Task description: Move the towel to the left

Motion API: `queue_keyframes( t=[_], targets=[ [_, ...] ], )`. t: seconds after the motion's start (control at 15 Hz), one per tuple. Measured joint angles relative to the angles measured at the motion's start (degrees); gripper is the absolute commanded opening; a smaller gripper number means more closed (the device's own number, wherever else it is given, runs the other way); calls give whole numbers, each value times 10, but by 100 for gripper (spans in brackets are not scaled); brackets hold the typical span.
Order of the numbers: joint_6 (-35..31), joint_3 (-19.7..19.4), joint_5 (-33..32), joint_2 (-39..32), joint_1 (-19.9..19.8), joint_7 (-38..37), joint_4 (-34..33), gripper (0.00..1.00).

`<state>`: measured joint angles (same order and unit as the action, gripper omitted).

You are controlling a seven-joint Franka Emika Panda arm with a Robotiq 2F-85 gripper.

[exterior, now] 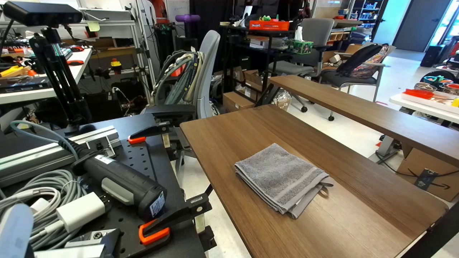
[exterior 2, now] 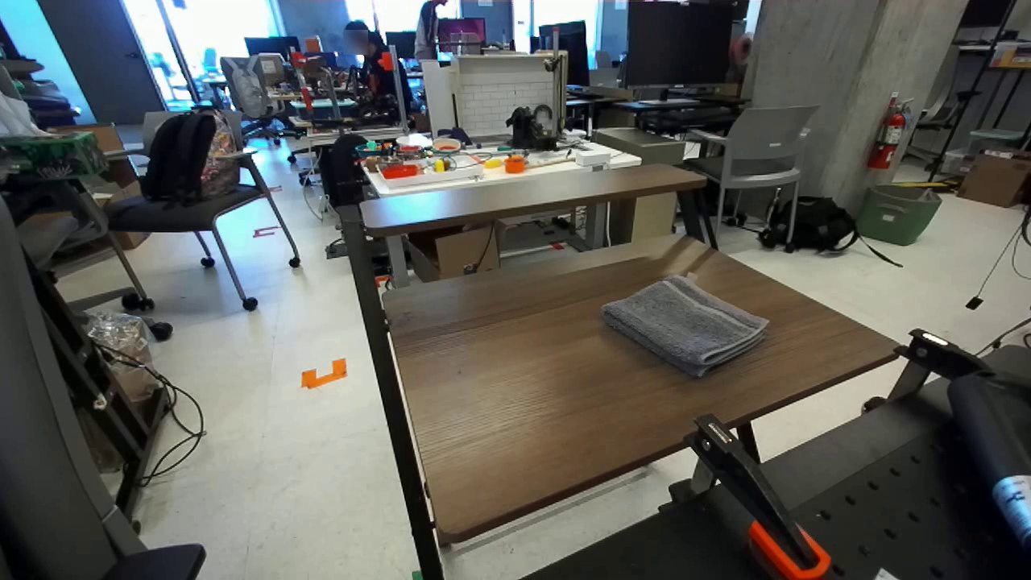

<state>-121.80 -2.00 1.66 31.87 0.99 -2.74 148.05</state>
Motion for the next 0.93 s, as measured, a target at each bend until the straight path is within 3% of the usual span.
queue_keyframes(
  t=[0.53, 0.93],
  targets=[
    [-127, -13, 8, -272, -25, 0, -98, 100],
    [-155, -20, 6, -449, -40, -3, -176, 100]
  ],
)
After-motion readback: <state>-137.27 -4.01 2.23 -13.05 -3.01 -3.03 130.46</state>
